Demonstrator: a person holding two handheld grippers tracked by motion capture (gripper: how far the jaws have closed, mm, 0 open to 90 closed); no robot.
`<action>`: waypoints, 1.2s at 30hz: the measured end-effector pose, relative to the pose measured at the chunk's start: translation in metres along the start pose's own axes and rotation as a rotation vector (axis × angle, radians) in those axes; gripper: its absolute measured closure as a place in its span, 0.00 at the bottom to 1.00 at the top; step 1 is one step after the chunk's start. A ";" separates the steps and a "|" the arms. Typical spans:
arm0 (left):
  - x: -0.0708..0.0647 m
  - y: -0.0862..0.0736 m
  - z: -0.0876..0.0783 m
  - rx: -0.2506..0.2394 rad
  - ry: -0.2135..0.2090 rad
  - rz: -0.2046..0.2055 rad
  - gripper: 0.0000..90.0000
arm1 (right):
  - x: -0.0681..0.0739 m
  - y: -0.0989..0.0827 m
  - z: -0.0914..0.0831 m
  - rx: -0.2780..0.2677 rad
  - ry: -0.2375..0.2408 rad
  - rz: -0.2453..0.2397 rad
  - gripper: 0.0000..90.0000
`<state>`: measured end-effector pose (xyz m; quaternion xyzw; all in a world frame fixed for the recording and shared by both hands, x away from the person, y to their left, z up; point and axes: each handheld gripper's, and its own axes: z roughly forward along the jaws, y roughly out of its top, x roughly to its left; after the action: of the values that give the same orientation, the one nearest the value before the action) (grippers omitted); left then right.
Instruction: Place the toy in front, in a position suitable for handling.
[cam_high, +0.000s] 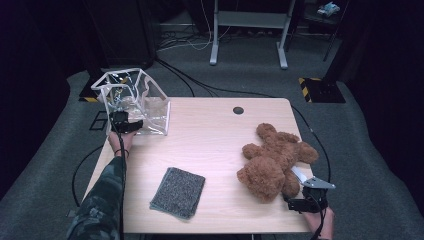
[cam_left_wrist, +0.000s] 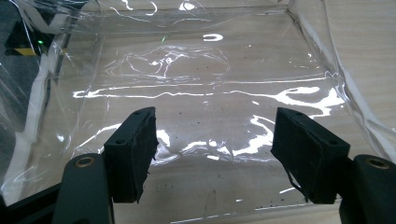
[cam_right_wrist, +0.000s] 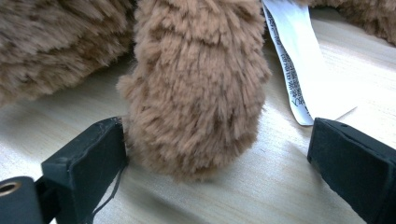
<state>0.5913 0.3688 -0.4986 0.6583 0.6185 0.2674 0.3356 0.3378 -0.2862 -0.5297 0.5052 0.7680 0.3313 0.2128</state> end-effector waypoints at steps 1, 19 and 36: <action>-0.001 0.000 0.001 -0.005 0.007 0.002 0.33 | 0.000 0.000 0.000 0.000 0.000 0.000 0.04; -0.004 -0.013 -0.048 0.031 -0.077 -0.011 0.17 | 0.000 0.000 0.000 0.000 -0.001 0.001 0.04; -0.071 -0.060 -0.112 0.024 -0.246 0.170 0.08 | 0.000 0.000 0.000 -0.002 0.000 0.000 0.04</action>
<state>0.4608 0.3116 -0.4692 0.7401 0.5178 0.2050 0.3771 0.3376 -0.2862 -0.5298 0.5050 0.7676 0.3321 0.2134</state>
